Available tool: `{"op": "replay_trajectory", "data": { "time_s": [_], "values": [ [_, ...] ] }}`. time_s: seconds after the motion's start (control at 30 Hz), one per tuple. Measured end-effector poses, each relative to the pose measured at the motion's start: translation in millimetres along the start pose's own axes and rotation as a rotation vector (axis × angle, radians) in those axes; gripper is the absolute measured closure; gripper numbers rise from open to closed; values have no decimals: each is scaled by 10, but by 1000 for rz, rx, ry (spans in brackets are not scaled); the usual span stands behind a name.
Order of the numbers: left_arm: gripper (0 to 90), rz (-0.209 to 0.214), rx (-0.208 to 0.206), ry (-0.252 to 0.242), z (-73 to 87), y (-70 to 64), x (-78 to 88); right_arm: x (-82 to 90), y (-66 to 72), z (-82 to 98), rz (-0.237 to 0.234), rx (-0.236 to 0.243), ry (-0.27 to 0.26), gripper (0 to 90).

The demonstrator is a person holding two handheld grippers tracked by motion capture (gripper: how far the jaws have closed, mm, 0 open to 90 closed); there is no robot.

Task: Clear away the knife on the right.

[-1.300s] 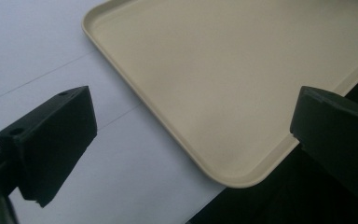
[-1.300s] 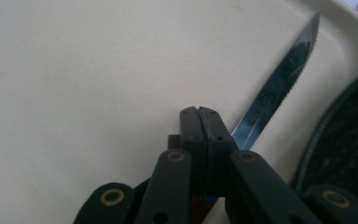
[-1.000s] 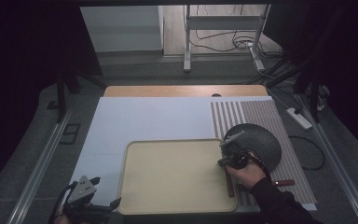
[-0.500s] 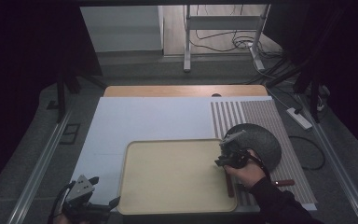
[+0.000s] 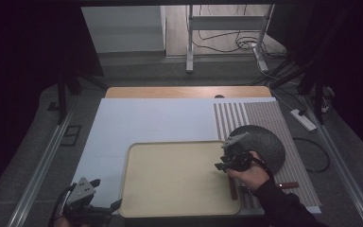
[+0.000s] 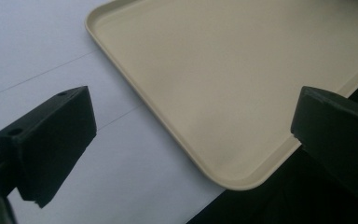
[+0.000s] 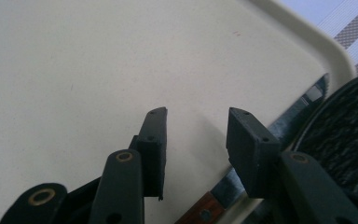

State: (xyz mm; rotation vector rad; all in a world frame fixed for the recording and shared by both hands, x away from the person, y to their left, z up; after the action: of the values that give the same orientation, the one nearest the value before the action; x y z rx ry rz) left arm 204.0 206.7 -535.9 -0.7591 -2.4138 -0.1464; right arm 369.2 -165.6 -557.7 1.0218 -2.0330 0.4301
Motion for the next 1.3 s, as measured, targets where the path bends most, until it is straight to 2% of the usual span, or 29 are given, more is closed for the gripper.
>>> {"op": "replay_trajectory", "data": {
  "time_s": [0.1, 0.13, 0.27, 0.33, 0.5, 0.57, 0.73, 0.9, 1.3],
  "values": [
    [0, 0, -1, 0, 0, -1, 0, 11, 36, -17, -6, 15, -10, 570],
    [0, 0, -1, 0, 0, -1, 0, 40, 45, -44, -1, 22, -28, 543],
    [0, 0, 0, 0, 1, 0, 0, 111, 38, -71, 1, 17, -62, 505],
    [1, 1, 0, -1, 1, -1, 0, 143, 25, -61, 5, 9, -63, 465],
    [1, 2, -3, 1, 2, -3, 0, 214, -12, 22, 9, -21, -18, 343],
    [1, 2, -2, 1, 1, -2, -1, 245, -25, 52, -1, -46, -13, 289],
    [1, 2, 1, -1, 2, 1, 1, 271, -26, 75, -1, -60, -6, 237],
    [1, 1, 3, -2, 3, 2, 2, 326, -29, 72, 5, -75, -28, 182],
    [1, 2, 8, -2, 4, 5, 3, 467, -12, 75, 23, -55, -91, 125]
  ]
}}
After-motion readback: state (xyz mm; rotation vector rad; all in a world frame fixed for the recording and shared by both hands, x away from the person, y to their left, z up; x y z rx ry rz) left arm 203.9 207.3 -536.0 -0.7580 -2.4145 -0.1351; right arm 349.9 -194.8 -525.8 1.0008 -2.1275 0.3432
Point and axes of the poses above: each handheld gripper's, and its own axes: x roughly backward along the jaws, z roughly out of its underside, y roughly to its left, the point moved 8 cm from there along -x, roughly forward along the jaws, and after that the axes turned 6 degrees about -y, right-handed, at the moved point
